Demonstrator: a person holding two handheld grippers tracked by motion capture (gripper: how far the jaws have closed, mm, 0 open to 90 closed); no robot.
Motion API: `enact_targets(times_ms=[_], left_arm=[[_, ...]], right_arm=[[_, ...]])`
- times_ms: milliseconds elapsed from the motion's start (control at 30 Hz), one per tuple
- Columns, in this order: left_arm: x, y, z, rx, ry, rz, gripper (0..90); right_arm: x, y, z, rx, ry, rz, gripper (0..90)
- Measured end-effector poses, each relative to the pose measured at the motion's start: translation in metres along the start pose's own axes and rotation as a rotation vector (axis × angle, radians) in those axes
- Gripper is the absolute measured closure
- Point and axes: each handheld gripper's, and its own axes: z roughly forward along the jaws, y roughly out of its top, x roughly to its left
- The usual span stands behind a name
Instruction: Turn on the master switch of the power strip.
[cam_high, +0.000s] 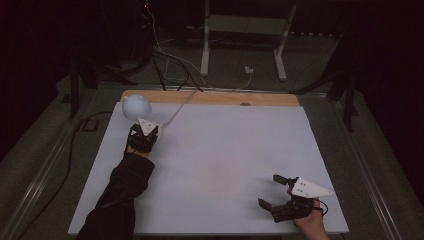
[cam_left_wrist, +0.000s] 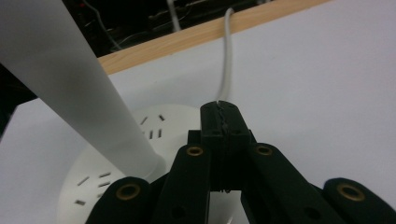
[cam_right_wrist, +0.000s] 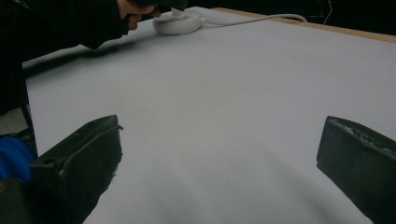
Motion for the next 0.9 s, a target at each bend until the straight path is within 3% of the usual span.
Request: enact_targets(times_ms=[467, 567, 600, 700, 900], left_arm=[[-0.001, -0.006, 0.011, 0.021, 0.025, 0.016, 90.0], [-0.002, -0.005, 0.012, 0.023, 0.034, 0.034, 90.0], [-0.002, -0.005, 0.013, 0.027, 0.056, 0.048, 90.0], [-0.003, -0.004, 0.013, 0.025, 0.044, 0.046, 90.0], [-0.004, -0.004, 0.014, 0.032, 0.063, 0.053, 90.0]], right_arm=[[0.000, 0.000, 0.000, 0.004, 0.001, -0.002, 0.0], [0.000, -0.001, 0.001, 0.006, 0.001, -0.002, 0.0], [0.000, -0.001, 0.001, 0.007, 0.000, -0.001, 0.0], [0.000, 0.000, 0.001, 0.008, 0.002, -0.004, 0.0], [0.001, 0.000, 0.001, 0.008, 0.003, -0.004, 0.0]])
